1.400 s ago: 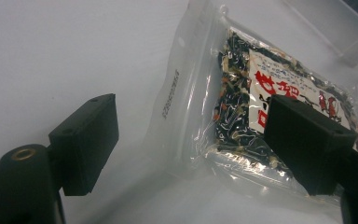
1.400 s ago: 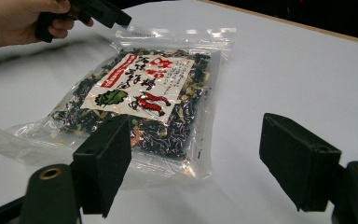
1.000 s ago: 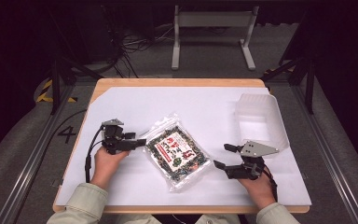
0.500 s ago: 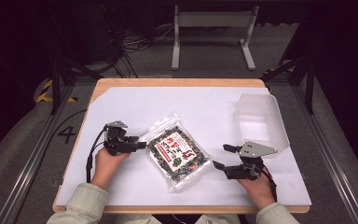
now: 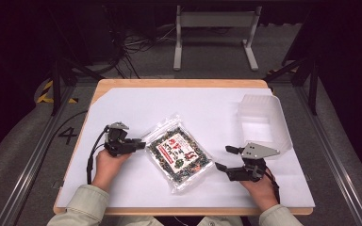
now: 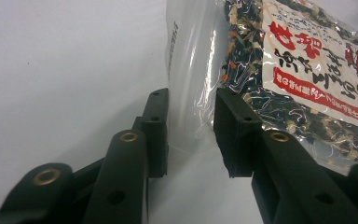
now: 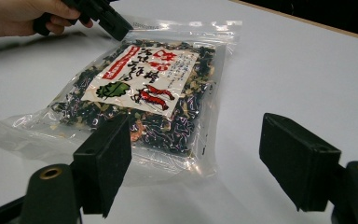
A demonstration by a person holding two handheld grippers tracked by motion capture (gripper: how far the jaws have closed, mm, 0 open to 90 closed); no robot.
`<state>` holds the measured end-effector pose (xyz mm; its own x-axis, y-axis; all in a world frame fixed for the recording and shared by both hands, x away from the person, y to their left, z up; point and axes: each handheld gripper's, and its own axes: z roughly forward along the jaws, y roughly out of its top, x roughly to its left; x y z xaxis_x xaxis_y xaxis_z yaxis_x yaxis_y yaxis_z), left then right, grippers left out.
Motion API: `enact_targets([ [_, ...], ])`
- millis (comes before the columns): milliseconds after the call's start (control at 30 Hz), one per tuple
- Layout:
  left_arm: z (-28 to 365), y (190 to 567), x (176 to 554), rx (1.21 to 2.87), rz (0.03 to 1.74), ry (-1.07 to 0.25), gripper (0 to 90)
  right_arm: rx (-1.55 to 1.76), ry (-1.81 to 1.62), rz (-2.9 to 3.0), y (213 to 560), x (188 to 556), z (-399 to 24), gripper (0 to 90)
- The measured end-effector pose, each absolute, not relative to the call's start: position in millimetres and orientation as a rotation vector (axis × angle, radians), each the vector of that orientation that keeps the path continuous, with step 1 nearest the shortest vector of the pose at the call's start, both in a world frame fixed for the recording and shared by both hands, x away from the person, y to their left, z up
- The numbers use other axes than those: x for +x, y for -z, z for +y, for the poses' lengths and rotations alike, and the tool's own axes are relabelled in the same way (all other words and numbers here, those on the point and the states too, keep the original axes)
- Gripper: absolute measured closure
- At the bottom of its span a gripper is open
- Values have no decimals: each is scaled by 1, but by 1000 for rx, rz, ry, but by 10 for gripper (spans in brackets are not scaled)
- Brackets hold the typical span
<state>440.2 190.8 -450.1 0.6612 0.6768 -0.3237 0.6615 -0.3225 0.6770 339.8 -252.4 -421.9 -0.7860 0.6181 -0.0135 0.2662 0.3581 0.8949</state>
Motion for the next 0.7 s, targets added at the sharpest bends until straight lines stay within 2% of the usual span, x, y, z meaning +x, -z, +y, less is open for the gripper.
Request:
enact_targets([
  [100,192,448,439,2040,1036,-32,725,779,-1402,2277,422,340,-252,250],
  [167,193,449,439,2053,1032,-50,821,776,-1400,2278,422,340,-252,251],
  [467,194,448,438,2038,1019,-39,879,772,-1395,2275,422,340,-253,255],
  [700,192,443,434,2019,996,-83,889,761,-1409,2282,419,339,-254,317],
])
